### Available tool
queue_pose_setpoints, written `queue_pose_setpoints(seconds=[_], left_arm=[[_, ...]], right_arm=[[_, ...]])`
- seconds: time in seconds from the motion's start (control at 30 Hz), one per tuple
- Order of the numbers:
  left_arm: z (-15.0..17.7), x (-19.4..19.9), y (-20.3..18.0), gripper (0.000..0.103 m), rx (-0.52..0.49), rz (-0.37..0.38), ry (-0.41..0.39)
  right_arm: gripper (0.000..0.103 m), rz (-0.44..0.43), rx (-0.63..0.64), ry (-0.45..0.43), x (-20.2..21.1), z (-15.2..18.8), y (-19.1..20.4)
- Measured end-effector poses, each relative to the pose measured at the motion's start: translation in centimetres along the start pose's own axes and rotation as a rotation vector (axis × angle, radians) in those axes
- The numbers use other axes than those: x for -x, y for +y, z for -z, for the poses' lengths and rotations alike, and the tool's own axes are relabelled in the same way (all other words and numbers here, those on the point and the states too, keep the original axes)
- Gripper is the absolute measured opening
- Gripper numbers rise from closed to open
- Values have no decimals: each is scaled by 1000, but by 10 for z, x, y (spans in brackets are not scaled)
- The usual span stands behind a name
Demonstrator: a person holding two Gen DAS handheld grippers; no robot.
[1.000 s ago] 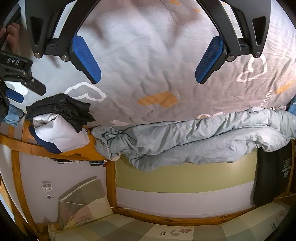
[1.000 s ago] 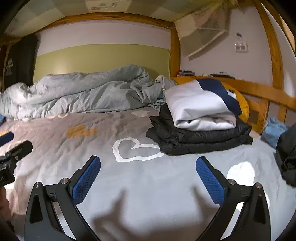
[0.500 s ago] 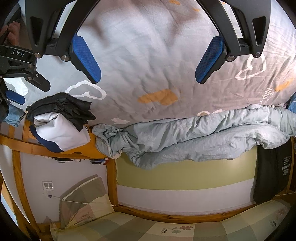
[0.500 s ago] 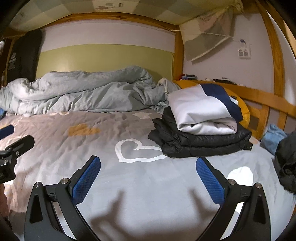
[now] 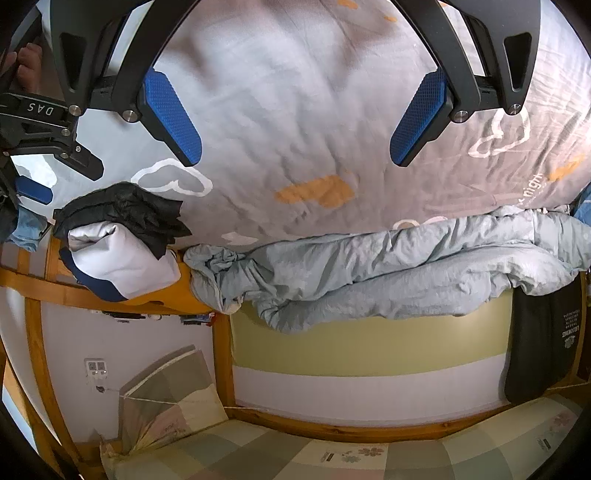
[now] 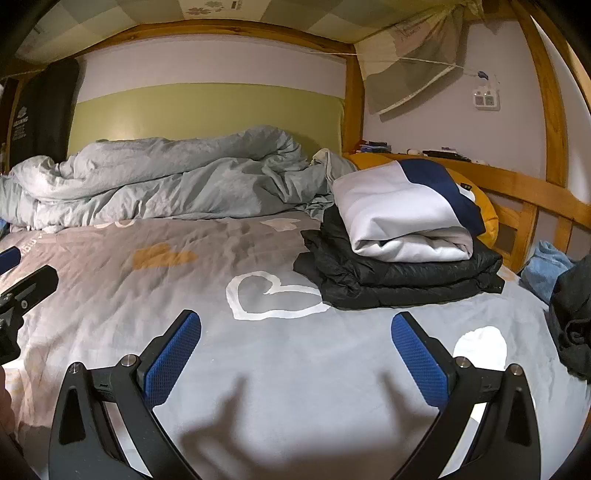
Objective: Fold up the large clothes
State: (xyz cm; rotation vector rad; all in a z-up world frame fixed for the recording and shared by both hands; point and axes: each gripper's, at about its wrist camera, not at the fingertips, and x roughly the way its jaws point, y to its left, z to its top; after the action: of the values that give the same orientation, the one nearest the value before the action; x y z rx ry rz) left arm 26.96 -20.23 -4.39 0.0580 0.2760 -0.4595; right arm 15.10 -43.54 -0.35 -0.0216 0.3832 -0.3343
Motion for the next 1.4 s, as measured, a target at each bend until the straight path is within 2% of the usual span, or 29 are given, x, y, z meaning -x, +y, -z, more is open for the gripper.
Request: queue_pose_setpoints(seconds=[0.27,1.03,1.4], left_arm=[[0,4,-2,103,-16,-2,-24],[-1,10,-4,103,-33,-7,-41],[0,8,0,103,-35,-10,-23]], right_arm=[[102,2,-36,5,-1,1,-4],[102,0,-33,5,-2,1,-6],[102,0,-31,4,-2,1,-7]])
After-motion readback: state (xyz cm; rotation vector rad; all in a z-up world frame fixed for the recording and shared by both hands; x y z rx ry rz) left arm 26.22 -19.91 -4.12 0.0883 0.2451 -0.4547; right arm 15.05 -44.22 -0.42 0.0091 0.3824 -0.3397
